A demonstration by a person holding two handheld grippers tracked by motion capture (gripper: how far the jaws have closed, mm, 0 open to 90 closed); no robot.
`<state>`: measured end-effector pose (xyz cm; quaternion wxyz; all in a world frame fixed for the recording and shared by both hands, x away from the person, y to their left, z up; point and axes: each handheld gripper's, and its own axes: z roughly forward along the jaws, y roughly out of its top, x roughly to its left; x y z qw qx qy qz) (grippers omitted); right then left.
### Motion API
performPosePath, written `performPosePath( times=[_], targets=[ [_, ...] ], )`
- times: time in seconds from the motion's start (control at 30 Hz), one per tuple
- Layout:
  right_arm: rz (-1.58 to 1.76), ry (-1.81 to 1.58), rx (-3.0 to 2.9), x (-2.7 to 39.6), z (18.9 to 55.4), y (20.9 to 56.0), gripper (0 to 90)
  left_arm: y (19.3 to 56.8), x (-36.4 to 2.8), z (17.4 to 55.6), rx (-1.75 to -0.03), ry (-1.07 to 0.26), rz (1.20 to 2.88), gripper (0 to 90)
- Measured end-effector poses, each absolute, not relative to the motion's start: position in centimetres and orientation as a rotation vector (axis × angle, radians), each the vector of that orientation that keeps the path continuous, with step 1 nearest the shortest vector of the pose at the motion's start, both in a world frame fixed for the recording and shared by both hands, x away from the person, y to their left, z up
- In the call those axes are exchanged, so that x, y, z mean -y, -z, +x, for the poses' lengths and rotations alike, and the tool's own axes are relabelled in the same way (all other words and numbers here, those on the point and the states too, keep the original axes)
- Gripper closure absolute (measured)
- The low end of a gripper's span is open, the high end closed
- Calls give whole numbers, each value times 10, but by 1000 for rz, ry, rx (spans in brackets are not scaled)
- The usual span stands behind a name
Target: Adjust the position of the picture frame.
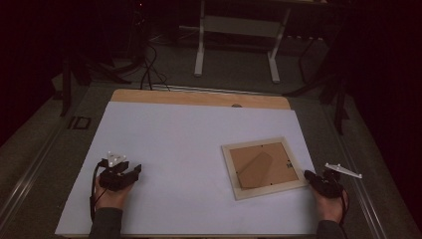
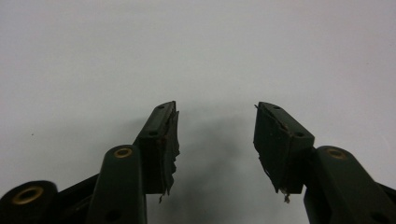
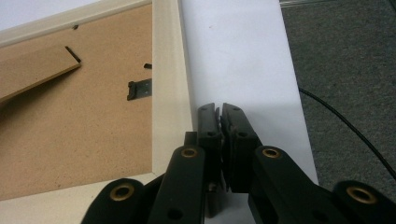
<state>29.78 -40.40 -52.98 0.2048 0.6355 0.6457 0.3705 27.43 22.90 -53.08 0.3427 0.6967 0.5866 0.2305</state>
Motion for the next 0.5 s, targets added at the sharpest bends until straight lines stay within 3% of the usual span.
performPosePath(
  times=[0.5],
  targets=[
    [1755,-1028,-1842,396,300,531,873,530,-225,274,-1513,-552,1830,542]
  ],
)
